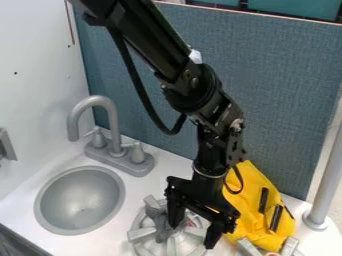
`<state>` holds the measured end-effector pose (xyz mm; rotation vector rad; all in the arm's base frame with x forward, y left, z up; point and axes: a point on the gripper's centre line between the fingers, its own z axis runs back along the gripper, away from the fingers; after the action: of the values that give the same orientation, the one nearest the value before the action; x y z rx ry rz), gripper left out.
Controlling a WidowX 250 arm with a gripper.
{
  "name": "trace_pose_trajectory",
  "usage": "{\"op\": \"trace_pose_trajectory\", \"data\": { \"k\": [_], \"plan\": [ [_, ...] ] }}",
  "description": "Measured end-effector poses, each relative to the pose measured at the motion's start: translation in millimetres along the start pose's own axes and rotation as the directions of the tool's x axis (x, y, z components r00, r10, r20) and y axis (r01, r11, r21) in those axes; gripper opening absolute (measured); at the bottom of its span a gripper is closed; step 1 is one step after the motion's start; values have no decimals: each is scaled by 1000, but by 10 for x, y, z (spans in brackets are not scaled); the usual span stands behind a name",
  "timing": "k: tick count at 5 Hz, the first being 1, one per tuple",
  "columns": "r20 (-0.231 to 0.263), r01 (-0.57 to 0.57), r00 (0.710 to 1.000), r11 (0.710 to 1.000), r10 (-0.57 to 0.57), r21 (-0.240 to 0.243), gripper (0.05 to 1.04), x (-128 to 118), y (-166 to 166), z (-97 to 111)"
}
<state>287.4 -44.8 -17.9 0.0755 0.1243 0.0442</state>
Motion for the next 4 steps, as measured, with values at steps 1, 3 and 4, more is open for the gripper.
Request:
{"op": "trace_pose_trajectory", "data": {
  "k": [1, 3, 4],
  "plan": [
    [-28, 5, 1000, 1000, -4, 7, 1001, -28, -2, -88],
    [28, 39, 999, 996, -37, -77, 1001, 445, -226, -34],
    [67, 54, 997, 994, -48, -98, 1001, 748, -324, -103]
  ]
}}
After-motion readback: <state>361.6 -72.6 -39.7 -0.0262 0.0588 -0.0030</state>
